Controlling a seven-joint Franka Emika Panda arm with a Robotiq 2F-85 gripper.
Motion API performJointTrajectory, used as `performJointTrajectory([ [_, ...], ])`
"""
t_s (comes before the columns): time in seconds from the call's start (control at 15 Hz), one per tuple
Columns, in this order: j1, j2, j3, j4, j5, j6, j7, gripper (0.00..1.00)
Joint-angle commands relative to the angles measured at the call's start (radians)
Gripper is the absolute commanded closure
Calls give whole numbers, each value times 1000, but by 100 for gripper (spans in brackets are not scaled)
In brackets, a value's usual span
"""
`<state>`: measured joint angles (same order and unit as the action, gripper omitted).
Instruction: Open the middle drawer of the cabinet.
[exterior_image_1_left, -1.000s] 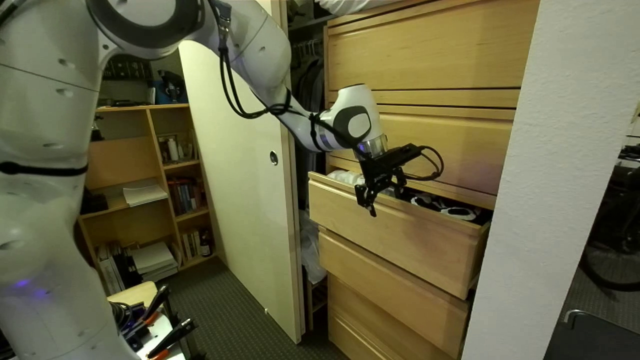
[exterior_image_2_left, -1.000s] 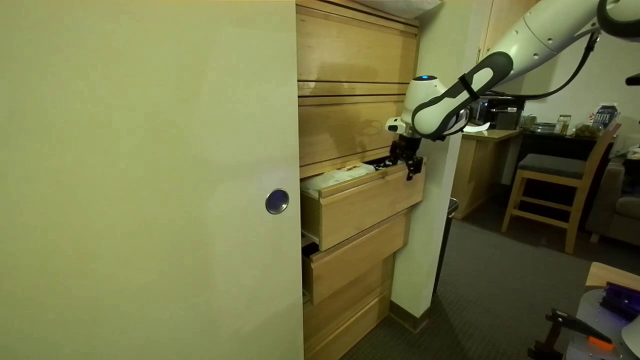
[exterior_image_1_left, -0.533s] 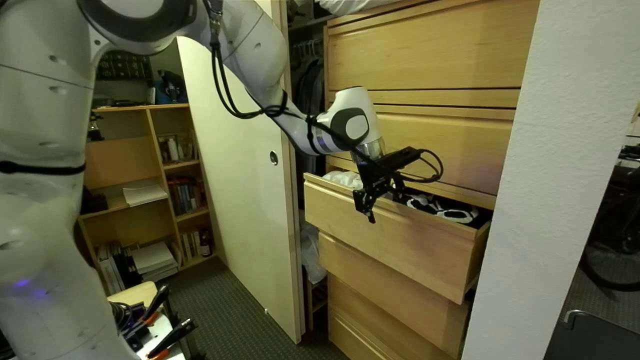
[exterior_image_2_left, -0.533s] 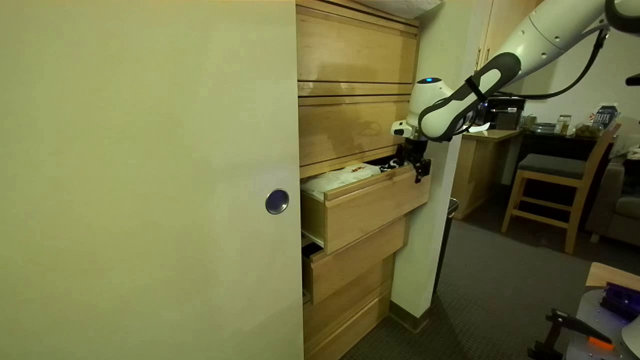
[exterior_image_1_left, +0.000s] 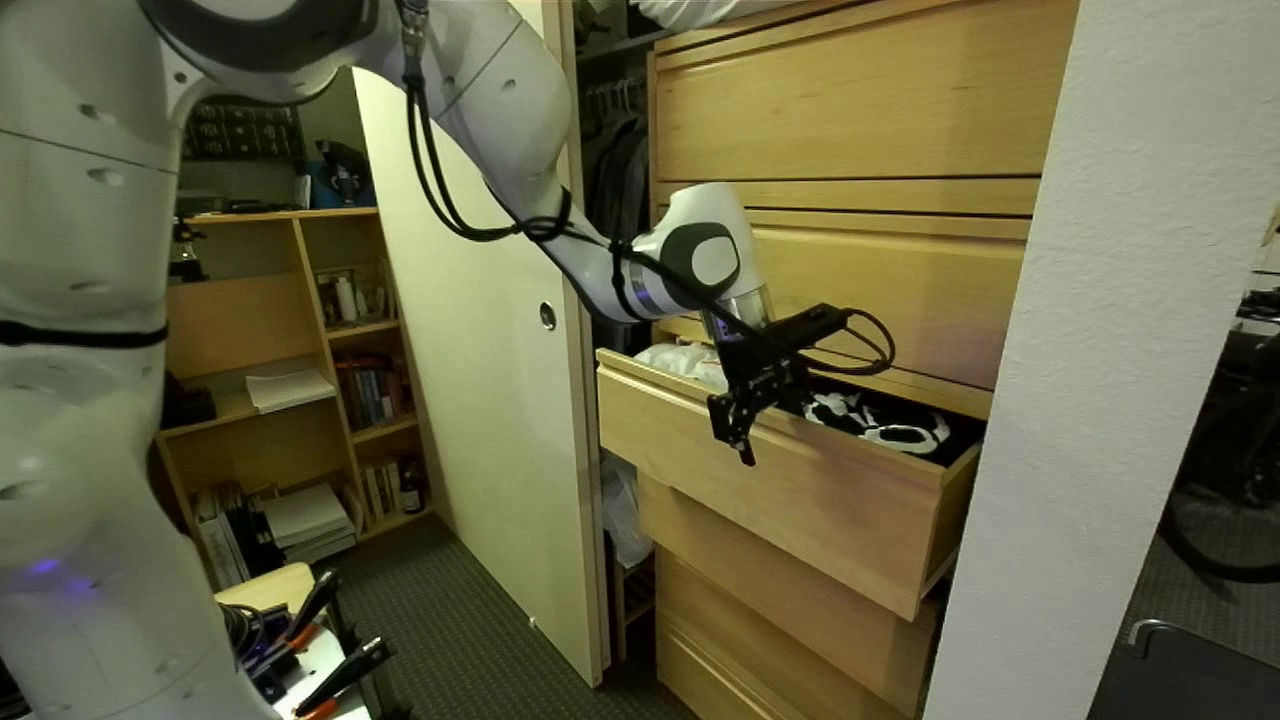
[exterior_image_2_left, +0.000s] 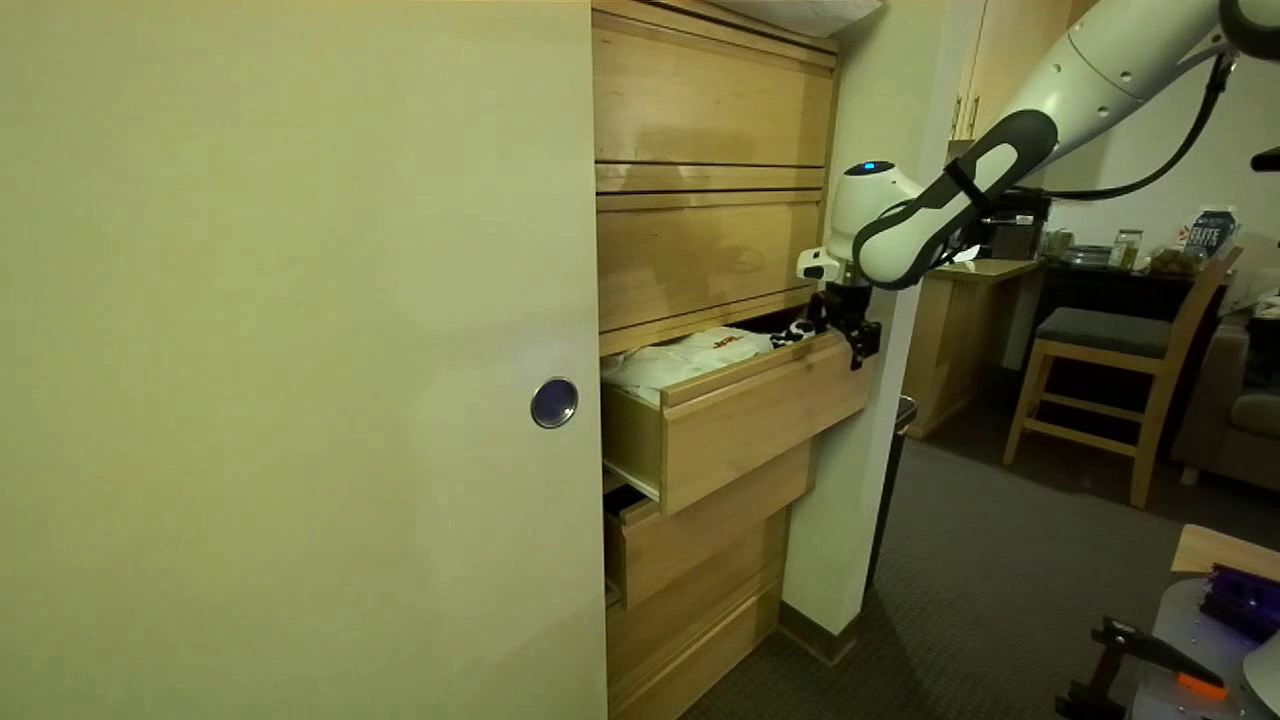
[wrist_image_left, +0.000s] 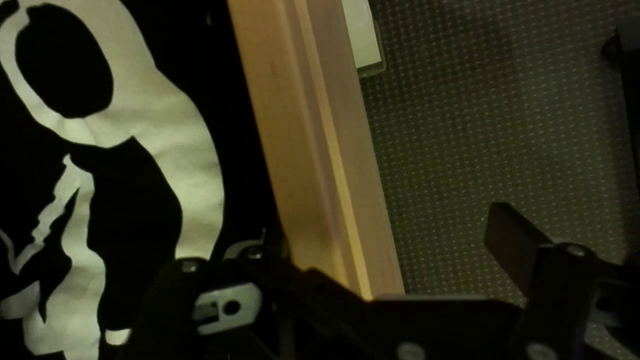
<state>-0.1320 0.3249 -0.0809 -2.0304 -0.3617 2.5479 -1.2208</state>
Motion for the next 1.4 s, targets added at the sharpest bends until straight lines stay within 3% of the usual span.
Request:
performJointTrajectory([
  [0.0, -20, -70, -16, -78, -35, -6, -39, 0],
  [0.47, -58, -139, -39, -168, -23, 72, -98, 0],
  [0.93, -127, -215, -24, -307, 103, 221, -343, 0],
  [1.33, -124, -295, -31, -385, 259, 162, -570, 0],
])
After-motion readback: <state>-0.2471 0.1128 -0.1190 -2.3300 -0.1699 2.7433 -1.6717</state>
